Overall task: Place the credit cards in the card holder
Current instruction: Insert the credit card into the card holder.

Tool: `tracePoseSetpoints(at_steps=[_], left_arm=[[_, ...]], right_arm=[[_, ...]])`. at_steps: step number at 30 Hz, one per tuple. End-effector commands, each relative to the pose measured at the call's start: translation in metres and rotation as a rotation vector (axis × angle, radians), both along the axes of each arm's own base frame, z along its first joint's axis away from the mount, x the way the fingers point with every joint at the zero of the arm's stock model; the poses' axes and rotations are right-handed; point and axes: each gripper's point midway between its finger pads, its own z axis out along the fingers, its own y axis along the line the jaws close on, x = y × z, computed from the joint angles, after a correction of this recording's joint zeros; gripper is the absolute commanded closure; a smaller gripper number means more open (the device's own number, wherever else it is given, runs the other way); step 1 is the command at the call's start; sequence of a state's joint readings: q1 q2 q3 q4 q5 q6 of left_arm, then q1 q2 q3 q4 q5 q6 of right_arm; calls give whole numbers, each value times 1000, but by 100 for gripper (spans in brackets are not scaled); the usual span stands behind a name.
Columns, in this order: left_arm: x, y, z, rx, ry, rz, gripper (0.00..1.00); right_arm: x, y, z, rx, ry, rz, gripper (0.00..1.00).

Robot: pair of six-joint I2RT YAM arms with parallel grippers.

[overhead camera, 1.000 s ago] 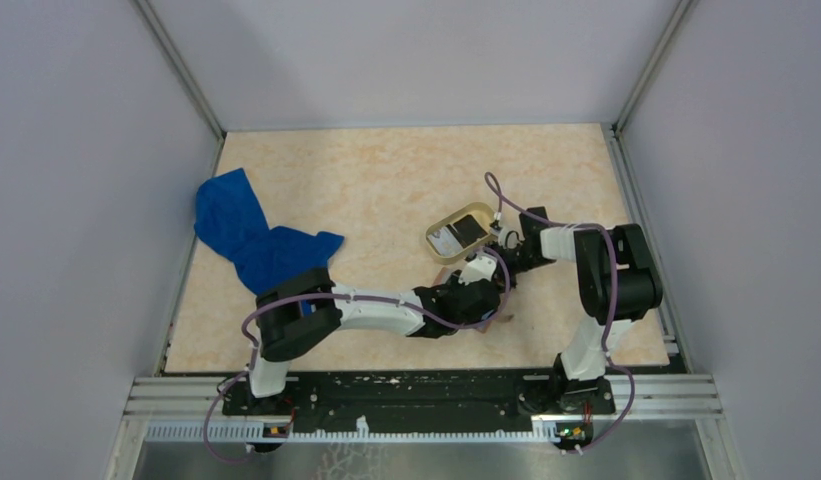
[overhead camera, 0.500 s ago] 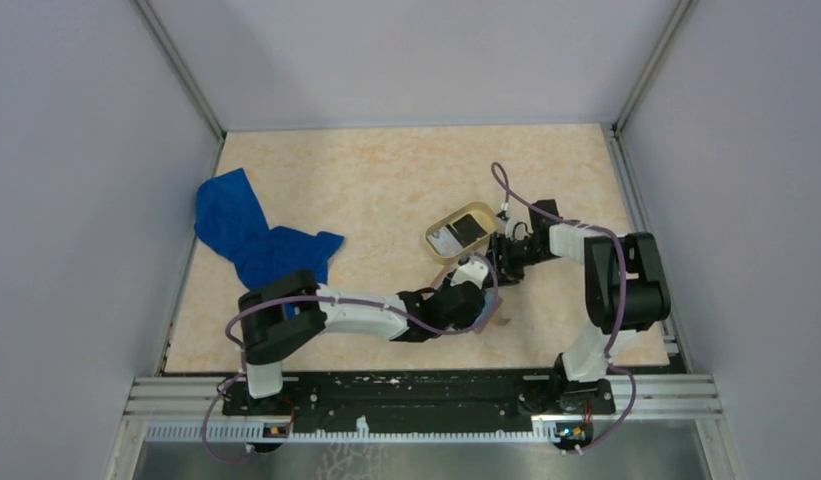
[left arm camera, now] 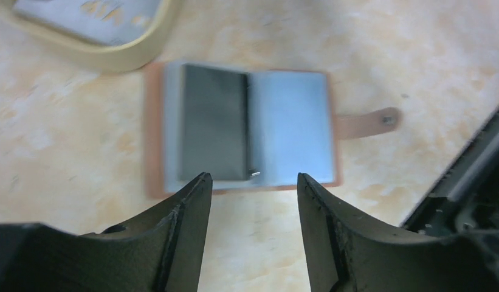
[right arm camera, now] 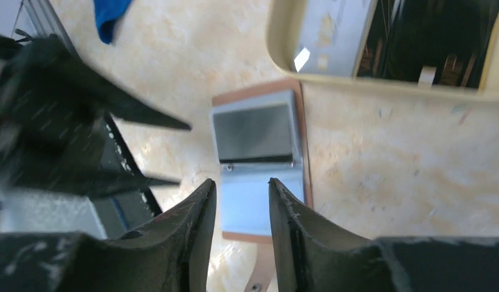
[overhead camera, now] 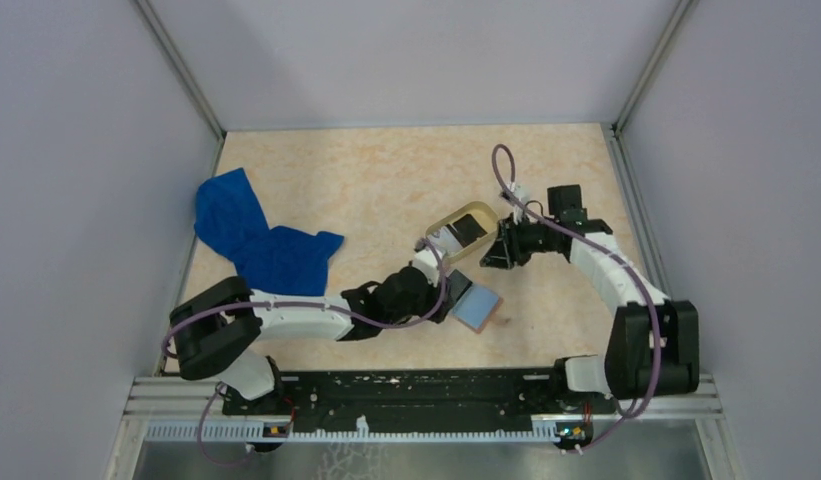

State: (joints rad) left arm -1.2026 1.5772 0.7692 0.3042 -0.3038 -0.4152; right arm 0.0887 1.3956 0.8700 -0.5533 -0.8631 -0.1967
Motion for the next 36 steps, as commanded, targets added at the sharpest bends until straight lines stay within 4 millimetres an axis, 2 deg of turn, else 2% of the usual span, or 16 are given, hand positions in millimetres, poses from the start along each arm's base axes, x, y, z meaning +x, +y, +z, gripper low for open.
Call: tracePoseSetpoints(at_steps=[1,2,4,6,8,11,16,26,30,36], left_arm=[[25,34,-4,-119,106,77,40],[31,42,-7,-136,124,107,41],[42,57,-16,-149,169,178,54],[52,67,-26,-133,202,228,62],[56,71,-36,-103,225,255,63],[56,67,-48,-70,257,252,64],[51,58,-63,-31,325,227,68],[27,45,-73,-81,433,127,73],[18,46,-76,-101,462,109,73],[6,43,-77,-137,493,62,74]], right_arm=[[-18,13,48,98,-490,263,69],[-29,16,49,120,-577,327,75],[-57,25,48,157,-748,477,83],[-88,32,43,176,-938,655,86],[-113,35,30,197,-1003,802,89],[-125,41,5,129,-948,951,94],[-130,54,-34,-49,-853,1095,94],[-134,53,-83,-274,-675,1205,94],[-126,48,-92,-372,-630,1214,94],[-95,31,-92,-576,-653,1159,93]])
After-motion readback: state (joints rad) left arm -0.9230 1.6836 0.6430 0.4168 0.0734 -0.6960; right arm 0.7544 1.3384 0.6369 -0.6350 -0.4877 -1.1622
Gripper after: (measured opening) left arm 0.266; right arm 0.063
